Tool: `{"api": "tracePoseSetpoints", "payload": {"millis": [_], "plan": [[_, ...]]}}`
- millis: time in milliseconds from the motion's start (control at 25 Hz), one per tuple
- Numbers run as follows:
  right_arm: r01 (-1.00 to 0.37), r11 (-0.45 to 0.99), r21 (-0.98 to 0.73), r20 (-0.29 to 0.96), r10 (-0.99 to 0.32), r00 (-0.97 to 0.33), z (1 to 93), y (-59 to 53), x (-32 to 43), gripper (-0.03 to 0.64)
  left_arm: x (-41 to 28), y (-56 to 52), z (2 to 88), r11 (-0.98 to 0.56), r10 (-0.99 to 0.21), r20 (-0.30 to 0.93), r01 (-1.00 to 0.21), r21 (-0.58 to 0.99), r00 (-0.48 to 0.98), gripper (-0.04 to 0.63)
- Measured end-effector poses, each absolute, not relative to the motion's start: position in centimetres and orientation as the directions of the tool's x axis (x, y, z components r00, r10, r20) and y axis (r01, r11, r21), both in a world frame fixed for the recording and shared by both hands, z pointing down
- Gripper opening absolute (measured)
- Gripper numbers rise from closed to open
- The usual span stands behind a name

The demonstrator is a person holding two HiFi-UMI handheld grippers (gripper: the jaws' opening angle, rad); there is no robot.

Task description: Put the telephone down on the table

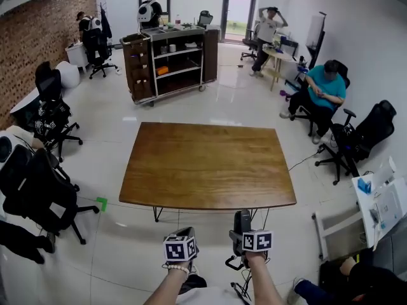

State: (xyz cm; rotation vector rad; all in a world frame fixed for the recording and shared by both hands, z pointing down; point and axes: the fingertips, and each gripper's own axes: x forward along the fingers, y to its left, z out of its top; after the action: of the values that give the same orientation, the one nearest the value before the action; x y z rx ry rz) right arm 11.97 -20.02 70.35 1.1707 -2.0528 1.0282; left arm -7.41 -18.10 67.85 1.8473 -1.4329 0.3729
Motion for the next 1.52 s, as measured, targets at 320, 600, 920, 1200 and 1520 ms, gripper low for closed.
{"api": "tracePoseSetpoints", "payload": {"millis": [320,600,920,1200,1520], "plan": [[-0.887,0.325,-0.329,0.751,-0.479,-0.454,69.1,-26.2,8.2,0.288,-10.0,-23.7,66.6,-0.133,-0.700,0.616,-0.914,0.383,0.360,-0.014],[-0.892,0.328,-0.310,0.753,-0.489,-0.441,68.5,-30.0,7.4,0.288,-10.8,-26.7,66.0,-0.141,-0.713,0.596,-0.908,0.395,0.370,-0.014],[-0.895,0.319,-0.311,0.763,-0.478,-0.435,69.4,-35.7,6.9,0.288,-11.3,-31.1,66.3,-0.141,-0.711,0.601,-0.911,0.387,0.365,-0.012],[-0.897,0.304,-0.321,0.789,-0.437,-0.431,72.0,-43.5,5.8,0.288,-11.9,-36.5,66.7,-0.141,-0.704,0.618,-0.922,0.361,0.350,-0.014],[-0.916,0.283,-0.283,0.864,-0.339,-0.372,75.7,-51.7,4.4,0.288,-12.3,-42.0,67.5,-0.111,-0.696,0.634,-0.923,0.368,0.337,-0.014]]}}
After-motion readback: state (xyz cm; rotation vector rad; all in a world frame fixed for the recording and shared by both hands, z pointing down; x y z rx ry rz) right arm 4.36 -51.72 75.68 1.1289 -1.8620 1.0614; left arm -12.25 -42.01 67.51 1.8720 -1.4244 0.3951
